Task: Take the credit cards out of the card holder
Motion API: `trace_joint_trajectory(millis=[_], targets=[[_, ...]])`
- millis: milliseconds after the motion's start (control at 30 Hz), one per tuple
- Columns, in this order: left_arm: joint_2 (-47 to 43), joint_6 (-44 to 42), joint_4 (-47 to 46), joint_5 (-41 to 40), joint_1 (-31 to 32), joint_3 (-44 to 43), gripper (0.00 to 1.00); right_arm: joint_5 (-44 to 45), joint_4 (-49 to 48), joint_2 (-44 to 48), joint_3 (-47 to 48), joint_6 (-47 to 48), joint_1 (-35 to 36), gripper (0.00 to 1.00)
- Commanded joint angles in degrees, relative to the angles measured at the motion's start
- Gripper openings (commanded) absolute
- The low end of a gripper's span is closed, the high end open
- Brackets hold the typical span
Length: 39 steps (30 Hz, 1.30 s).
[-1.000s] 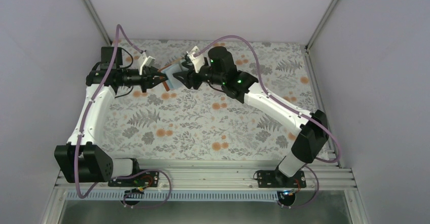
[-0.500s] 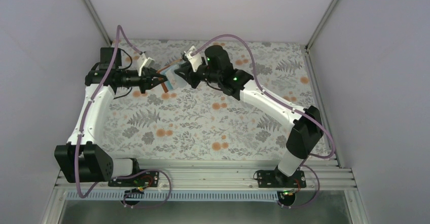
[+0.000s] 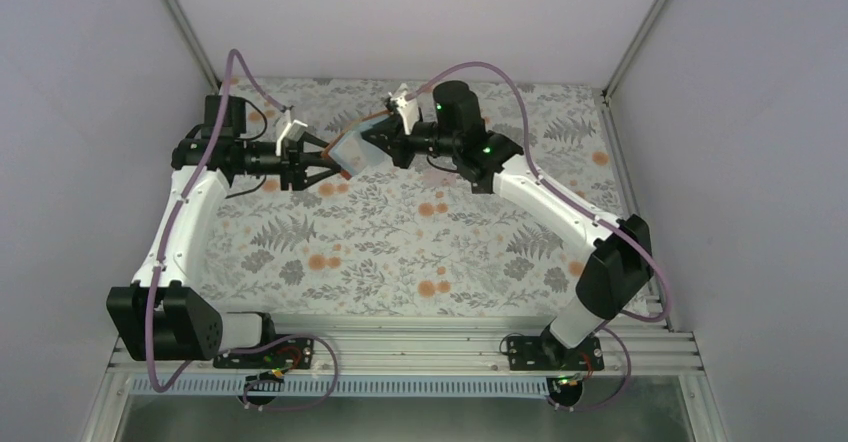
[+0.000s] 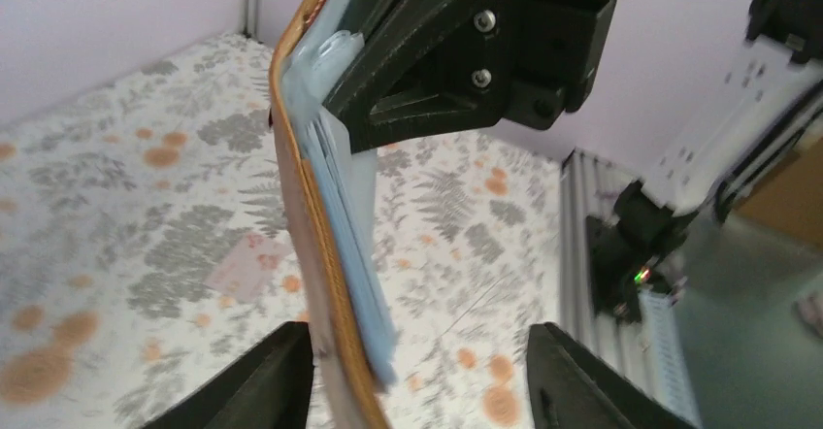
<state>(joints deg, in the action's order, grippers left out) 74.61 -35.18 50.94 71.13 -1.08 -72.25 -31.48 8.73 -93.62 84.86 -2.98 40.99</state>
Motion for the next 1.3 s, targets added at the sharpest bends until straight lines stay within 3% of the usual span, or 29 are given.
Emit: trace_joint_trajectory(millis=[0,100,200,233,367,467,567,600,667,767,933,1000,1100,1200,1267], targets=[[-1.1,-4.0,1.1,6.5,0.5,-0.3,0.62,-3.0,-3.3,2.5,-0.6,-4.0,-1.6,0.04],[-0.9,-1.0,-2.1,6.4,1.9,1.2,0.70,-6.2,-5.3,1.2,-0.4,-6.1,-1.6,0.04],[-0.3,2.3,-5.2,3.4,4.4,1.8,0.70,-8.4,-6.0,0.1,0.4,-7.3,-1.2,0.04],[-0.1,3.2,-6.0,2.5,4.9,1.7,0.67,-8.7,-6.2,0.1,0.4,-7.1,-1.2,0.04],[0.1,2.6,-5.3,1.0,5.0,0.4,0.33,-10.2,-6.1,1.7,-0.6,-5.6,-1.1,0.04],[-0.1,2.1,-4.8,0.7,5.0,0.2,0.15,-10.6,-5.0,2.6,-0.7,-4.5,-1.3,0.04],[0.2,4.1,-6.3,-0.2,5.0,0.4,0.12,-11.4,-4.9,2.5,-0.7,-4.5,-1.3,0.04],[0.3,4.8,-6.8,-0.7,5.0,0.5,0.17,-11.4,-5.0,2.5,-0.7,-4.7,-1.3,0.04],[0.5,5.6,-7.6,-1.7,5.1,0.8,0.43,-10.7,-5.3,2.4,-0.8,-5.5,-1.3,0.04],[0.5,5.5,-7.9,-2.0,5.0,1.0,0.69,-7.4,-5.6,2.1,-0.8,-7.9,-1.3,0.04],[0.6,8.1,-10.0,-4.0,5.0,1.4,0.74,-4.4,-6.2,1.1,-0.2,-12.4,-0.7,0.04],[0.7,9.1,-10.8,-5.2,5.0,1.6,0.65,-5.0,-6.1,1.2,-0.1,-11.6,-0.3,0.04],[0.4,9.2,-11.0,-5.9,5.0,1.7,0.34,-6.2,-5.6,2.1,-0.9,-10.2,-0.2,0.04],[0.4,10.4,-12.0,-6.1,5.0,1.8,0.21,-8.6,-4.7,2.7,-0.8,-9.4,-0.3,0.04],[0.8,11.0,-12.3,-7.0,5.0,1.9,0.05,-10.7,-4.6,2.6,-0.8,-9.1,-0.3,0.04]])
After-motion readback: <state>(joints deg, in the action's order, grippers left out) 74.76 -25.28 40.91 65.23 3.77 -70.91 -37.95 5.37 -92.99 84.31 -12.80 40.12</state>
